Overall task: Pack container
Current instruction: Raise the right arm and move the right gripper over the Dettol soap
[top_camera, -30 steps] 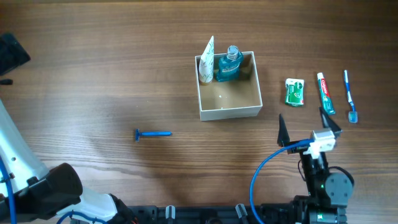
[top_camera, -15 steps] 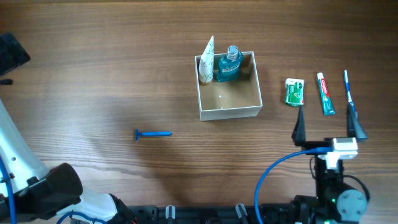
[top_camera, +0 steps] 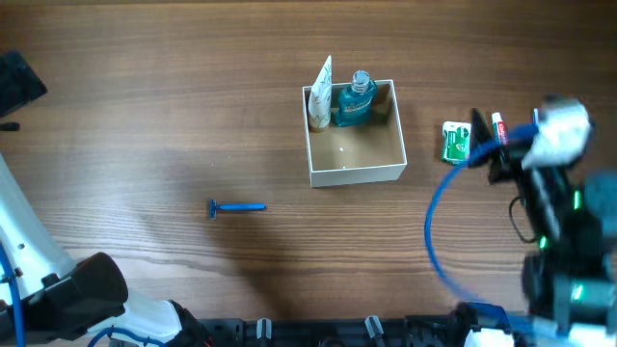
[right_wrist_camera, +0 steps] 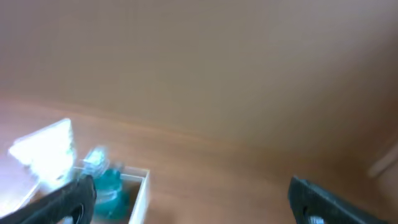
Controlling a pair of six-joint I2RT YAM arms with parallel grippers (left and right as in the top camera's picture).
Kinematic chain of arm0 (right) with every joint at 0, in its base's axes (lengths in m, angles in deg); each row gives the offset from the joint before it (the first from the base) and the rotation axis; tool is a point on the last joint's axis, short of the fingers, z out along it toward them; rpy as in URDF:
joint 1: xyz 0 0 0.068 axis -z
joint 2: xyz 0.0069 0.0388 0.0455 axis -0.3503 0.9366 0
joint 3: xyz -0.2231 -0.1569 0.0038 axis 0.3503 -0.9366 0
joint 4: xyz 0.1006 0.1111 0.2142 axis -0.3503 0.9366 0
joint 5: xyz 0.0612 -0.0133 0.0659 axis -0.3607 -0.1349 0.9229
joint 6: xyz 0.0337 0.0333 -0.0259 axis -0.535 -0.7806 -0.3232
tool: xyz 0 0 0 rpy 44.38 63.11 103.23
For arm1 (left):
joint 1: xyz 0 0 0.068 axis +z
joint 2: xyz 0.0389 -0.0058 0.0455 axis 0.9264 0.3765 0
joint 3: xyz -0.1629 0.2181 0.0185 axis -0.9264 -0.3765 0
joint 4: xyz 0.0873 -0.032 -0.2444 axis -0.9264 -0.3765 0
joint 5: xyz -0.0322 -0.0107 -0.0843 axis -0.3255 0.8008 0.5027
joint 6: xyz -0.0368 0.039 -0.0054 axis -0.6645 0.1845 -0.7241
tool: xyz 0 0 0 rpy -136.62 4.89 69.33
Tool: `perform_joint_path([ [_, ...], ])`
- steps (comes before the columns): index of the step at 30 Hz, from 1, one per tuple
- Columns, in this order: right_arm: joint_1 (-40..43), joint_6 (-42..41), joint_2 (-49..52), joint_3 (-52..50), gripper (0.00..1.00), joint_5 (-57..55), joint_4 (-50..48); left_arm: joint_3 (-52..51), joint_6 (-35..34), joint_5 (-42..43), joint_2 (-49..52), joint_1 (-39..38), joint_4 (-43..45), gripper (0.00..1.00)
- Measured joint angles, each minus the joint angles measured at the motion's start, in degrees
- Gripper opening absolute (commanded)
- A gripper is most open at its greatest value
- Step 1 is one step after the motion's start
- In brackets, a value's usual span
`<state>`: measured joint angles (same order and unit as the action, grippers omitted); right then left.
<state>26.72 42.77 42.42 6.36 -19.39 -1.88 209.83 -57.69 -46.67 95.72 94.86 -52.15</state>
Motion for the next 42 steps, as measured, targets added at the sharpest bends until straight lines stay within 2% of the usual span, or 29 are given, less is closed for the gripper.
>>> perform_joint_path([
  [4, 0.0, -0.1, 12.5, 7.8, 1.0, 5.6, 10.0, 0.0, 0.0, 0.0, 0.0, 0.0, 0.0, 1.0],
  [11, 0.0, -1.8, 26.1, 14.0, 1.0, 9.6, 14.3, 0.0, 0.0, -0.1, 0.0, 0.0, 0.0, 1.0],
  [15, 0.0, -4.7, 30.9, 18.2, 1.0, 5.4, 21.2, 0.0, 0.0, -0.1, 0.0, 0.0, 0.0, 1.0],
  [21, 0.0, -7.7, 38.9, 18.9, 1.0, -0.1, 29.9, 0.0, 0.0, -0.1, 0.0, 0.0, 0.0, 1.0],
  [27, 0.0, -8.3, 46.5, 18.9, 1.0, 0.3, 30.7, 0.0, 0.0, 0.0, 0.0, 0.0, 0.0, 1.0],
  [34, 0.0, -10.3, 51.2, 18.9, 1.0, -1.0, 26.4, 0.0, 0.0, 0.0, 0.0, 0.0, 0.0, 1.0],
  [42, 0.0, -11.1, 59.1, 18.9, 1.0, -6.8, 26.8, 0.0, 0.0, 0.0, 0.0, 0.0, 0.0, 1.0],
])
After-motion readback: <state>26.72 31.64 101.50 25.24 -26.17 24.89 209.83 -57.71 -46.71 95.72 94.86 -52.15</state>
